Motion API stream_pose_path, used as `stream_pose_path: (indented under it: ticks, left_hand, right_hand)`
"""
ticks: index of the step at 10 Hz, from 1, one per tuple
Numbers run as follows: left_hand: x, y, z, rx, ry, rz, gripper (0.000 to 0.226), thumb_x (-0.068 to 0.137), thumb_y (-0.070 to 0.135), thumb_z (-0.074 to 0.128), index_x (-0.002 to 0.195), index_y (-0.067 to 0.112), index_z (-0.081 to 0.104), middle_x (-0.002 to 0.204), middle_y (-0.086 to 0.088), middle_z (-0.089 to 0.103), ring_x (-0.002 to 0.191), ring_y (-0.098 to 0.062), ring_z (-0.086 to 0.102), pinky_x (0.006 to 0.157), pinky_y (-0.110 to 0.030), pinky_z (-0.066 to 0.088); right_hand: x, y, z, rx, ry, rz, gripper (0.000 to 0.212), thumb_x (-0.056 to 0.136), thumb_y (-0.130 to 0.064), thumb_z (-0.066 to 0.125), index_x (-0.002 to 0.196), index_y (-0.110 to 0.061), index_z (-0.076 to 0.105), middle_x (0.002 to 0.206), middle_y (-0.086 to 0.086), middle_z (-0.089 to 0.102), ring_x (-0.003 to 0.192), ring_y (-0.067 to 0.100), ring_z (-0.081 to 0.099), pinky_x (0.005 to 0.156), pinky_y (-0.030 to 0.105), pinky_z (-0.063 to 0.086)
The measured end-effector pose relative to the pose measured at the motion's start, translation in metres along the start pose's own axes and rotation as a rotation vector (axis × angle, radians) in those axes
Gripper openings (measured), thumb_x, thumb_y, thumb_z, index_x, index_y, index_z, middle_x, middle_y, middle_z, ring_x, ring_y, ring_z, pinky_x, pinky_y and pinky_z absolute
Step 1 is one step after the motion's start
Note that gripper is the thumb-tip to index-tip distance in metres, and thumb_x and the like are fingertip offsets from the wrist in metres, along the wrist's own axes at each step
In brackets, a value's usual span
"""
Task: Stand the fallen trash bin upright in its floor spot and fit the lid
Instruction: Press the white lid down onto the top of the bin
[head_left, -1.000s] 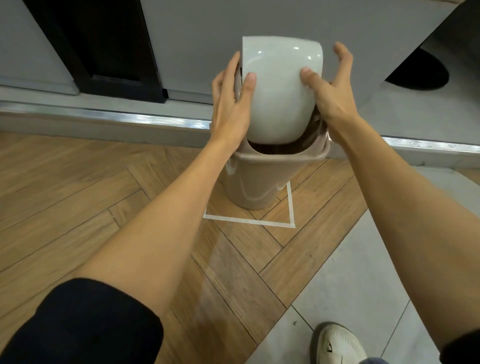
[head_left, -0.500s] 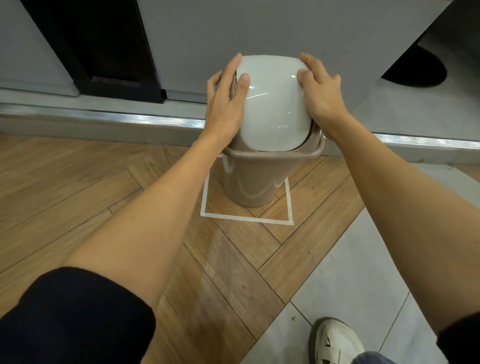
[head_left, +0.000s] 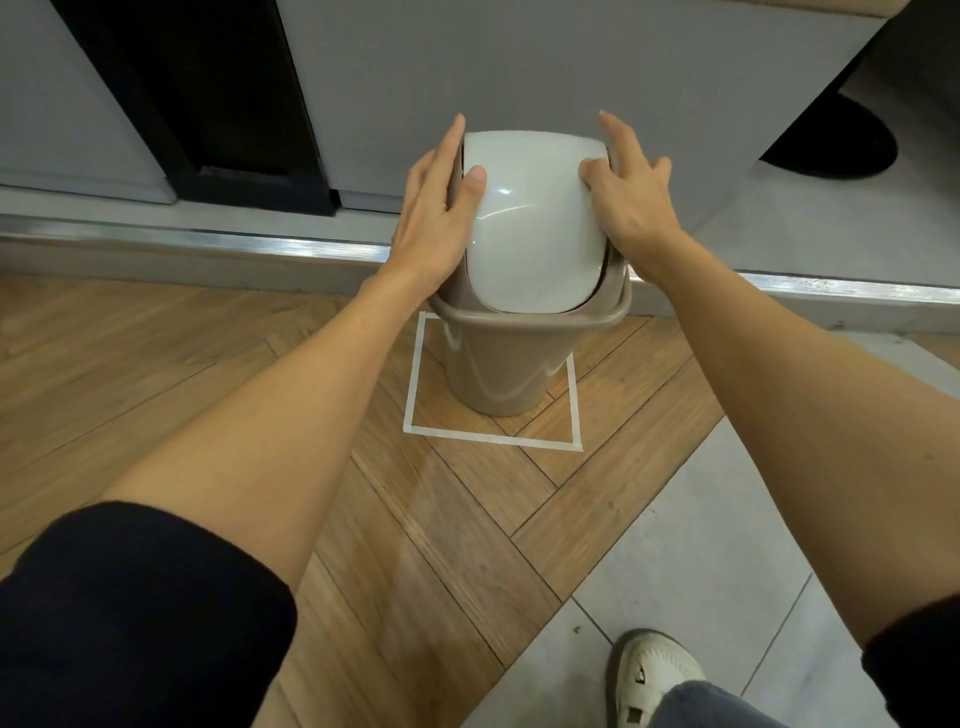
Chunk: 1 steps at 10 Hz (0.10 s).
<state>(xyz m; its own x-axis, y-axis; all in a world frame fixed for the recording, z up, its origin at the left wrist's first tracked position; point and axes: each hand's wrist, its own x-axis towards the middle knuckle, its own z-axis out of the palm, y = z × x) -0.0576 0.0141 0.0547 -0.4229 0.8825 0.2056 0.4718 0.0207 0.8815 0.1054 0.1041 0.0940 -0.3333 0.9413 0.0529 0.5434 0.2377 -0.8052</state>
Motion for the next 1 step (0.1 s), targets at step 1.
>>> stream_pose_path:
  ticks: [1]
  left_hand:
    - [0.0080, 0.0240, -0.0120, 0.098, 0.004, 0.015, 0.060, 0.098, 0.045, 0.036, 0.152, 0.031, 0.014, 0.157, -0.001, 0.022, 0.142, -0.016, 0.026, 0.110, -0.032, 0.022]
  right_hand:
    - [0.0079, -0.0201, -0.0164, -0.110, -0.023, 0.000, 0.055, 0.091, -0.034, 0.036, 0.144, -0.046, 0.030, 0.120, 0.000, 0.025, 0.114, 0.033, 0.047, 0.107, 0.050, 0.037]
